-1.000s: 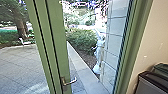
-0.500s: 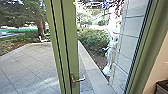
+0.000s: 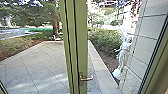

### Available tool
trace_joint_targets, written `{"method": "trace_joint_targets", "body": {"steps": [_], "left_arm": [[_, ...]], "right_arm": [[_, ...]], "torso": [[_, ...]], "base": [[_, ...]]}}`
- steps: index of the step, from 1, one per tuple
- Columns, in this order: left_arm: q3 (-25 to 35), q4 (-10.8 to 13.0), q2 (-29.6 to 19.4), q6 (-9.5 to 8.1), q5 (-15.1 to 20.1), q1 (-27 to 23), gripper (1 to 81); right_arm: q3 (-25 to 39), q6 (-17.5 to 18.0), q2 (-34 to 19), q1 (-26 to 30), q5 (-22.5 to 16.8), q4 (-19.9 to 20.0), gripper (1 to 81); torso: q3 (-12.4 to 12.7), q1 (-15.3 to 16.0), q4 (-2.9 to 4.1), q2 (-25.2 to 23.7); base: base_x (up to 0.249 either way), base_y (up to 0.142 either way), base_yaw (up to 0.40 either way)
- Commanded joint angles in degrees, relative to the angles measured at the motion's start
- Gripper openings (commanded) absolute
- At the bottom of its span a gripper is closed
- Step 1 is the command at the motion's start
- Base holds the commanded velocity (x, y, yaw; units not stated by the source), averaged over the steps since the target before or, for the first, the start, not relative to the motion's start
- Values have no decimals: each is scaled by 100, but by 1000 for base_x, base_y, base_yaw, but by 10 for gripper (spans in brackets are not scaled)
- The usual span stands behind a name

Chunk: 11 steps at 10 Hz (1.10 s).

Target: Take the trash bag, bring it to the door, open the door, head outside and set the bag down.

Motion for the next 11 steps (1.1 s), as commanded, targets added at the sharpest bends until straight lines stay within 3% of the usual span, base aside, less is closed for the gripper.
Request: {"method": "trace_joint_targets", "body": {"steps": [1, 11], "left_arm": [[-1, 60, -24, 25, 330, -316, 10], [-10, 95, -15, 25, 330, -307, 10]], "right_arm": [[35, -11, 15, 185, -310, -59, 811], [26, -29, 33, 185, -301, -59, 811]], "torso": [[0, 0, 0, 0], [0, 0, 0, 0]], "base": [[0, 0, 310], [0, 0, 281]]}}
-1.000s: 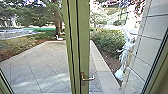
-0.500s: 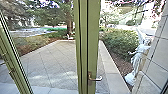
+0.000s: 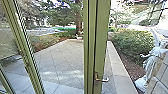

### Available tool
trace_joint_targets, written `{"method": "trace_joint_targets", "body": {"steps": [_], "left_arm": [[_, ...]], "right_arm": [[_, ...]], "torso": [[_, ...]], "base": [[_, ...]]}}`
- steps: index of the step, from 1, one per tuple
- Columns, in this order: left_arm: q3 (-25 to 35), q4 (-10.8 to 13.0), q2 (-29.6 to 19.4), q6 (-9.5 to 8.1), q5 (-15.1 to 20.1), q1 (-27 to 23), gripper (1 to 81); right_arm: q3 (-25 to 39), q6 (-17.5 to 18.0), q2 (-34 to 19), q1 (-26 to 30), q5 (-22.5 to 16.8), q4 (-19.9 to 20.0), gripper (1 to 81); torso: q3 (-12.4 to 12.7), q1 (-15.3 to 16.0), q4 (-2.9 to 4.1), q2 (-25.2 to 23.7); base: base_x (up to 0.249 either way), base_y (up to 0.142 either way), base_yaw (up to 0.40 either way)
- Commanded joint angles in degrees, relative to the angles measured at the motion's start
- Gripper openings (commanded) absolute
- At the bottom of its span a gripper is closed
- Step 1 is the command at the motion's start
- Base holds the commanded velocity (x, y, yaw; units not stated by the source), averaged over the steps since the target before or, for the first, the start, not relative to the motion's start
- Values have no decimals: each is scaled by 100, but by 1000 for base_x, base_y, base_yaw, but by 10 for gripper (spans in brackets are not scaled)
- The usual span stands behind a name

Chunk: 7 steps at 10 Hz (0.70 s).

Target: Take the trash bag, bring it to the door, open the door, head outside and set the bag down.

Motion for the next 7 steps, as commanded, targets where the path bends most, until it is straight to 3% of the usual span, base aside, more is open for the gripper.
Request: {"method": "trace_joint_targets", "body": {"steps": [1, 7], "left_arm": [[6, 61, -31, 23, 323, -322, 10], [6, 88, -13, 14, 323, -331, 10]], "right_arm": [[26, -15, 2, 182, -329, -48, 811], [35, -15, 2, 200, -329, -48, 811]], "torso": [[0, 0, 0, 0], [0, 0, 0, 0]], "base": [[0, 0, 236], [0, 0, 134]]}}
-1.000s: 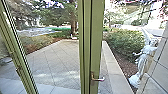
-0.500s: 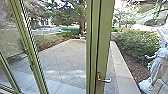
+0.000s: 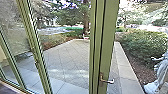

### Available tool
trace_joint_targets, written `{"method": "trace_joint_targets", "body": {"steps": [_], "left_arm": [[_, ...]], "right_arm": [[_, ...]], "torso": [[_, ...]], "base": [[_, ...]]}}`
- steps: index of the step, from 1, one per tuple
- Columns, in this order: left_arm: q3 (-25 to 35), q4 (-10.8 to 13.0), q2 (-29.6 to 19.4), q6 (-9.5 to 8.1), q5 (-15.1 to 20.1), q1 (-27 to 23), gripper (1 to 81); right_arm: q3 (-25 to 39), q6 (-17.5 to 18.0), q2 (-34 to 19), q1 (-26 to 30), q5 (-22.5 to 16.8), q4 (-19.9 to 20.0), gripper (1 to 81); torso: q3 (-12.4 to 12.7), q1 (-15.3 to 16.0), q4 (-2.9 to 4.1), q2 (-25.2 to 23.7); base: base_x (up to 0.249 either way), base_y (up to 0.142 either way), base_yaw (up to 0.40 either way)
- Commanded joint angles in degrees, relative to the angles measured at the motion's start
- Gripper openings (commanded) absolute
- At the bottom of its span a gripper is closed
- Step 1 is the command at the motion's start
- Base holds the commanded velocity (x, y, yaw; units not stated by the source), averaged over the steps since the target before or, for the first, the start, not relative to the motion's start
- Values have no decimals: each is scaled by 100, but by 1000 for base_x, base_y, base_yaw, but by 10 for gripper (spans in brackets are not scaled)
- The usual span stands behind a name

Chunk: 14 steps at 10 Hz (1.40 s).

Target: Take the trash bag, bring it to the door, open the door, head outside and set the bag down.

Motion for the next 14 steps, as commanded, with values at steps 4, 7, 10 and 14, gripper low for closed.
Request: {"method": "trace_joint_targets", "body": {"steps": [4, 7, 10, 14], "left_arm": [[-3, 25, 7, 8, 323, -331, 10], [-30, -9, -1, -45, 323, -349, 10], [6, -18, -63, -63, 323, -313, 10], [312, -18, -256, -63, 331, -278, 10]], "right_arm": [[27, -14, -2, 183, -323, -34, 811], [35, -5, -2, 182, -323, 10, 811], [79, -14, -55, 130, -200, 10, 811], [693, -14, -467, 60, -147, 19, 811]], "torso": [[0, 0, 0, 0], [0, 0, 0, 0], [0, 0, 0, 0], [0, 0, 0, 0]], "base": [[0, 0, 0], [0, 0, 0], [0, 0, 0], [0, 0, 0]]}}
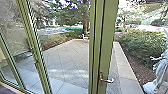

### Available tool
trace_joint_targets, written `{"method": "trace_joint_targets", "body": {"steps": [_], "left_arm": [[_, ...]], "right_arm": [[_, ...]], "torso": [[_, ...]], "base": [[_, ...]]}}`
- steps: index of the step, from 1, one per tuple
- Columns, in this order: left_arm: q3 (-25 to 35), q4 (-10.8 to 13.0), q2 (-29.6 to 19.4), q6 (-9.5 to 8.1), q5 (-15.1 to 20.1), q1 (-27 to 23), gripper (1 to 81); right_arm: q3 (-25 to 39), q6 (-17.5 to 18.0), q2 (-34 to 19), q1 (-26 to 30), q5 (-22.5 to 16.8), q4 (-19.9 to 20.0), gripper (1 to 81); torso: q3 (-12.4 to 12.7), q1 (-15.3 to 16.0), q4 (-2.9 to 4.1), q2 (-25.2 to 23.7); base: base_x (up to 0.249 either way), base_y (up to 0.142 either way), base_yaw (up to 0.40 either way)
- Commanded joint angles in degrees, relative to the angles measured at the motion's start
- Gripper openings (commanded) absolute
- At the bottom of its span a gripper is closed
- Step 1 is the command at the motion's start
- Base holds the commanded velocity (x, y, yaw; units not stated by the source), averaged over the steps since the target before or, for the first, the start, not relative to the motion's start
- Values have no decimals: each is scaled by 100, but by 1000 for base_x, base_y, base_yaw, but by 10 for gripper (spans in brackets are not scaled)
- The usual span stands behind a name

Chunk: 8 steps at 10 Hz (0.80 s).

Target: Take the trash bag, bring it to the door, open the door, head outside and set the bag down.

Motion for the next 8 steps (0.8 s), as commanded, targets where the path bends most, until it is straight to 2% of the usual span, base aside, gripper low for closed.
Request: {"method": "trace_joint_targets", "body": {"steps": [1, 4, 5, 8], "left_arm": [[280, -10, -209, -26, 330, -276, 10], [518, -10, -350, -26, 330, -276, 10], [632, -10, -402, -26, 330, -276, 10], [650, -18, -412, -26, 330, -258, 10]], "right_arm": [[745, -14, -437, 122, -280, 3, 811], [1984, -14, -1148, 70, -210, -50, 811], [2580, -14, -1499, 61, -158, -59, 811], [3911, -23, -2335, 35, 80, -76, 811]], "torso": [[0, 0, 0, 0], [0, 0, 0, 0], [0, 0, 0, 0], [0, 0, 0, 0]], "base": [[0, 0, 0], [0, 0, 0], [0, 0, 0], [0, 0, 0]]}}
